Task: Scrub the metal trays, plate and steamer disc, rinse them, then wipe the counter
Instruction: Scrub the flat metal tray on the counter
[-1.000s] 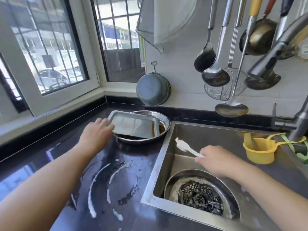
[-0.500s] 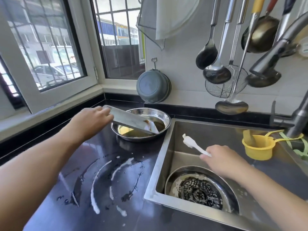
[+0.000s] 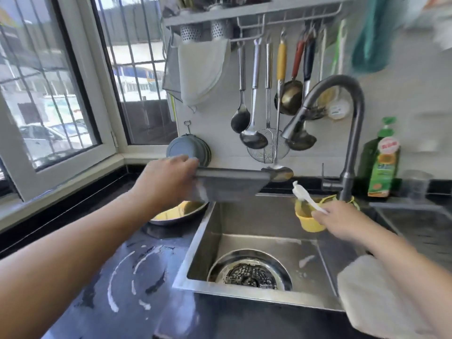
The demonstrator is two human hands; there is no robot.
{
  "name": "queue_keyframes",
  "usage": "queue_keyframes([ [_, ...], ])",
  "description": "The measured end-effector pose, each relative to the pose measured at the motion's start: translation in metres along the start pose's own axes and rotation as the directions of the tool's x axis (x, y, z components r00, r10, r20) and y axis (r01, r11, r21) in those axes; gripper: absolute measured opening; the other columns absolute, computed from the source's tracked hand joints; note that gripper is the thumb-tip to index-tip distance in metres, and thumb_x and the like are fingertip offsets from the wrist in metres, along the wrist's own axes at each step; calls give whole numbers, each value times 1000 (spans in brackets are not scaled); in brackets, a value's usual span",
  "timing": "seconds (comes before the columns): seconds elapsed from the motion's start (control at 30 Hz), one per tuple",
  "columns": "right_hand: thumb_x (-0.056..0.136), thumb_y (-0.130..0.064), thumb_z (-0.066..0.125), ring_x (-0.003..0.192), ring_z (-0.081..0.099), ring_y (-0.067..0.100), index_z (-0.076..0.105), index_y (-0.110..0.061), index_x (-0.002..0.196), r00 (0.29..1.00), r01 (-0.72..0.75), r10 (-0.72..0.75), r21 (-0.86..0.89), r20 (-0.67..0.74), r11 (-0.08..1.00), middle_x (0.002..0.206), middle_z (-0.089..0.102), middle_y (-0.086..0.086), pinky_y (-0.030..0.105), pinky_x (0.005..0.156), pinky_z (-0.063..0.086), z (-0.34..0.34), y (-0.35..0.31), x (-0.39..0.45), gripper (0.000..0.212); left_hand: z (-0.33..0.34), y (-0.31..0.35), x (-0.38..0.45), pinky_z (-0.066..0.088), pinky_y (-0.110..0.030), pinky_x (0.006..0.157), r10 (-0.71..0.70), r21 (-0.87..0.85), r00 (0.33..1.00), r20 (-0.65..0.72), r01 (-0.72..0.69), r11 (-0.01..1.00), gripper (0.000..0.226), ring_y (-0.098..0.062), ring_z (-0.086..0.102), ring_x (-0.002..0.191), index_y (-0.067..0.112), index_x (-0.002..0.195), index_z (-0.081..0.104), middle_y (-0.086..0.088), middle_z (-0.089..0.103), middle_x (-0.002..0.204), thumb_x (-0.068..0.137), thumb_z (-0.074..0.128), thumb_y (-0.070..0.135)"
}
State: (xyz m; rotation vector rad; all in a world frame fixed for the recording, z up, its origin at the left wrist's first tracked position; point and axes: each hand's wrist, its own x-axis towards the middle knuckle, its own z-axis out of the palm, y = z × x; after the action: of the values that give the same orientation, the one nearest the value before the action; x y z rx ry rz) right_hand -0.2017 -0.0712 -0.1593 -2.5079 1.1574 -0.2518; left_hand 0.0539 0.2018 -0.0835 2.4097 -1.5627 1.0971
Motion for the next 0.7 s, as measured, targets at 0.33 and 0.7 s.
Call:
queue_keyframes([
  [0.33,100,-23,53,72,60,25,60,-15,76,989,-144,142,46,33,989,77,61,6,31,60,40,15,61,14,26,103,110,10,61,-39,62,-341,-756,706,621,655,-20,15,-23,73,71,6,92,68,-14,73,82,86,81,10],
  [0.7,106,-29,45,83,62,29,64,-7,119,923,-161,203,152,-326,975,92,60,7,32,64,46,26,46,164,32,228,144,1,59,-47,76,-278,-506,435,856,602,-618,22,-39,74,88,-7,115,67,-27,75,101,103,60,11],
])
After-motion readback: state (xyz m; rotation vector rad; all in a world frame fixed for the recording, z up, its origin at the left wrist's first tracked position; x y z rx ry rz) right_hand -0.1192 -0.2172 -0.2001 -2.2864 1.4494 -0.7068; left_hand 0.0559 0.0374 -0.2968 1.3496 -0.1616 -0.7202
